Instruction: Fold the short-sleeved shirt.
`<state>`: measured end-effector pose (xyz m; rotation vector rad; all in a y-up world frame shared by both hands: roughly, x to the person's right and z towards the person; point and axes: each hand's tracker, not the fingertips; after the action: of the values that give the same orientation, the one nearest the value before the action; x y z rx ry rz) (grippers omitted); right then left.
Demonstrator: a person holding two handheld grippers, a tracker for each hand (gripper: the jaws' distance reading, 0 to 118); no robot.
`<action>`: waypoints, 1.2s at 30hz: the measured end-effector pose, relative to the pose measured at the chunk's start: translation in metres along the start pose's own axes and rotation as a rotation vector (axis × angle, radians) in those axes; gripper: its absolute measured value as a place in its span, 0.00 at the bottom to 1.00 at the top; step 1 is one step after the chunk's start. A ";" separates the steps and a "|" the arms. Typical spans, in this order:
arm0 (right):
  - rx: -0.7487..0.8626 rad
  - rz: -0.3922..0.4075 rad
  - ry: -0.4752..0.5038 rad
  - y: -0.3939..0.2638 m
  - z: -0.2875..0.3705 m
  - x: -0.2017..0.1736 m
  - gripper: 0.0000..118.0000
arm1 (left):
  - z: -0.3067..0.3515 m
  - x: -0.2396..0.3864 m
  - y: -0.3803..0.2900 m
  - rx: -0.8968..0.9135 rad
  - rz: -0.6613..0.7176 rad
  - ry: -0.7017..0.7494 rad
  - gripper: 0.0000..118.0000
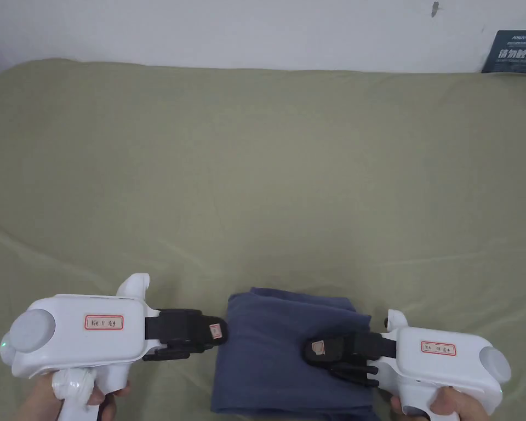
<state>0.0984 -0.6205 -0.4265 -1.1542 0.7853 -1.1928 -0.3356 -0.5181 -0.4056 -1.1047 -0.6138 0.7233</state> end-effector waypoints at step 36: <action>1.037 1.032 -0.961 -0.120 0.053 -0.192 0.00 | -0.039 0.027 0.024 -0.112 -0.045 0.085 0.25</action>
<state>0.0675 -0.4173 -0.3174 -0.2159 -0.0943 0.0002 -0.2947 -0.5127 -0.4391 -1.2150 -0.6110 0.6055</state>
